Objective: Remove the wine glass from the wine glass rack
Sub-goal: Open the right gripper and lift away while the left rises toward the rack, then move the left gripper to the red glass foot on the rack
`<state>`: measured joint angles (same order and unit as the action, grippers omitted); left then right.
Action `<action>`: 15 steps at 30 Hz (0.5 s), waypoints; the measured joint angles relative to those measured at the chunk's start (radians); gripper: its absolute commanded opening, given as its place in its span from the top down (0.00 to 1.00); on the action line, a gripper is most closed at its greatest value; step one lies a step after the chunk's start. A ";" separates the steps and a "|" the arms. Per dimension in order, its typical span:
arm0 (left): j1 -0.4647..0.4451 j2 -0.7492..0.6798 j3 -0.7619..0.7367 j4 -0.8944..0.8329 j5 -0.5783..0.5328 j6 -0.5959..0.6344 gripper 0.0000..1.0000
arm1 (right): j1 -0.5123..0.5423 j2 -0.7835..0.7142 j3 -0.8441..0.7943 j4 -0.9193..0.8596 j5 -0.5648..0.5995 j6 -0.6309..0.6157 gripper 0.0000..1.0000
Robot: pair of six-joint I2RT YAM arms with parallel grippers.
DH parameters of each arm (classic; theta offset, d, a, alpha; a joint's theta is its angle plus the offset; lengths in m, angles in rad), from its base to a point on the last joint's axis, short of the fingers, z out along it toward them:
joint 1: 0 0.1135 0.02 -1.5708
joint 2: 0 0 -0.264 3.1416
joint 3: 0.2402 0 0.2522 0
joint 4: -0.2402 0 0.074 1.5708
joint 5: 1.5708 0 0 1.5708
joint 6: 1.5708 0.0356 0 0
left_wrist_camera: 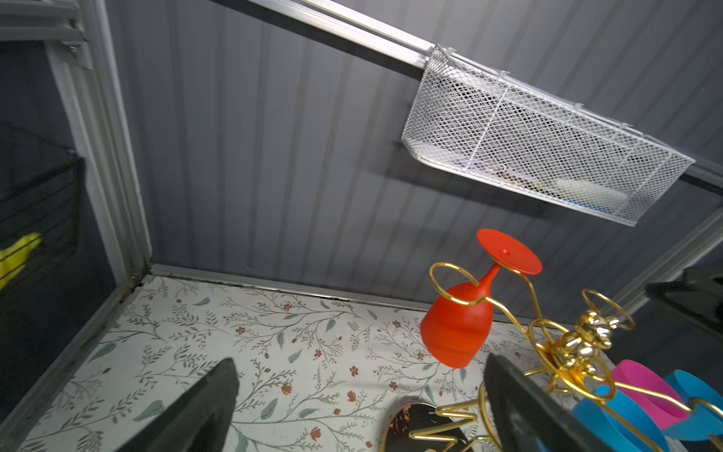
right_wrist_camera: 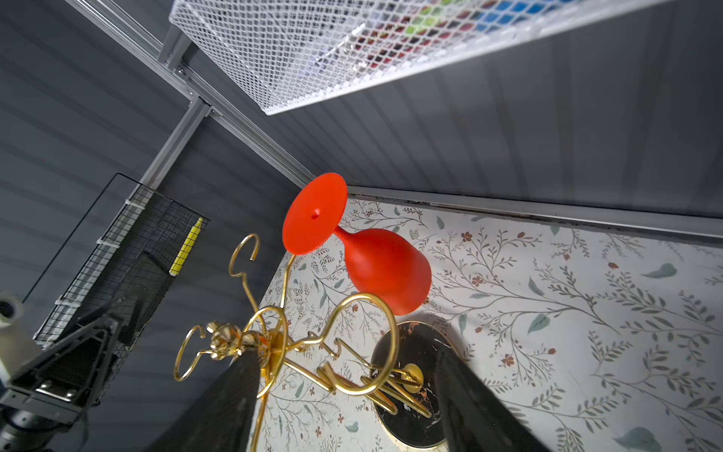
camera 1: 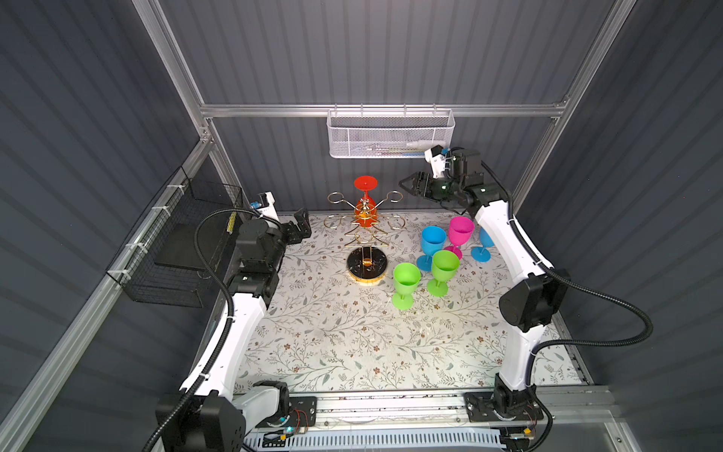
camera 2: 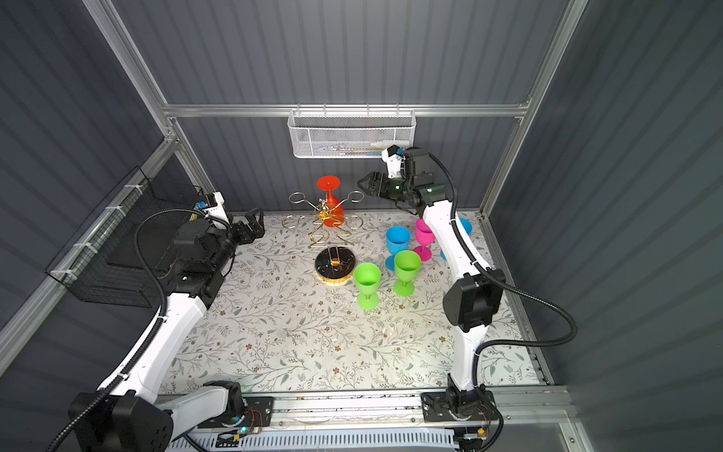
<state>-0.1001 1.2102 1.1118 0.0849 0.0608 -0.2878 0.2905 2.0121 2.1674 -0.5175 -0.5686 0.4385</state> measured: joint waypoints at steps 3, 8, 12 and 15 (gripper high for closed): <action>0.024 0.121 0.185 -0.082 0.122 -0.026 0.02 | 0.002 -0.019 -0.034 0.004 0.016 -0.005 0.25; 0.045 0.419 0.628 -0.234 0.402 -0.065 0.09 | 0.005 -0.174 -0.214 0.022 0.082 -0.045 0.20; 0.046 0.658 0.925 -0.370 0.572 -0.079 0.10 | 0.005 -0.382 -0.411 0.068 0.150 -0.082 0.09; 0.036 0.808 1.088 -0.487 0.635 -0.074 0.11 | 0.005 -0.536 -0.547 0.110 0.203 -0.111 0.06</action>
<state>-0.0643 2.0182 2.1994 -0.4019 0.6960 -0.3622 0.2951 1.4757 1.6207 -0.4072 -0.3660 0.3279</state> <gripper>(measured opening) 0.898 0.926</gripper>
